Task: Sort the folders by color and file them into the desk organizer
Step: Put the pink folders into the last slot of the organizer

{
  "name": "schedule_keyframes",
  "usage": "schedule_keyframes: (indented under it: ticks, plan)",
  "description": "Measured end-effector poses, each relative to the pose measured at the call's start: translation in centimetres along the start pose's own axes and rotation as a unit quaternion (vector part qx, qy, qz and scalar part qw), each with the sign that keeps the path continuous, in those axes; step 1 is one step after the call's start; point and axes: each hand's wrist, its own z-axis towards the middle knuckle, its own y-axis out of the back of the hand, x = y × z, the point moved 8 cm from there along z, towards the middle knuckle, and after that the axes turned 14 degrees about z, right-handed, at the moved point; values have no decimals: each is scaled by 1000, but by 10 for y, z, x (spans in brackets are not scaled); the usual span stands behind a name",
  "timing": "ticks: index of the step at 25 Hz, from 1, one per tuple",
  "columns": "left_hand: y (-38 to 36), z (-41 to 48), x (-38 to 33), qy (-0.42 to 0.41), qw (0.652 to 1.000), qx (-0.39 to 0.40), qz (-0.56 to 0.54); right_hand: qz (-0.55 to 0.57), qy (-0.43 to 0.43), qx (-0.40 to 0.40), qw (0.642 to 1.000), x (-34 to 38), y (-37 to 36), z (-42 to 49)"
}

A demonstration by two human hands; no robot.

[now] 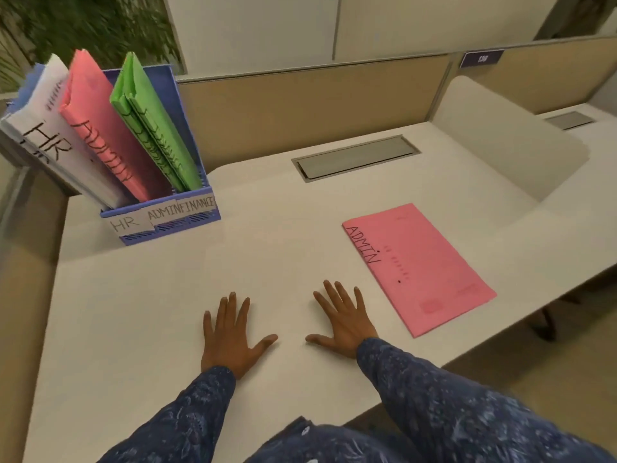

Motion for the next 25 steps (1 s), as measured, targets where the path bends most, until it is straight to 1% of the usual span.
schedule_keyframes:
  ticks: [6,11,18,22,25]
  plan:
    - [20,20,-70,-66,997,-5,28,7,-52,-40,998,-69,22,-12]
    - [36,48,-118,-89,995,-7,34,10,-113,-64,992,-144,51,-19]
    - [40,79,-205,-157,987,18,29,80,-215,-89,969,-244,68,-41]
    - [42,92,-253,-193,981,30,17,109,-217,-80,967,-261,55,-47]
    - [48,95,-278,-169,984,42,-49,111,-217,-81,967,-265,50,-46]
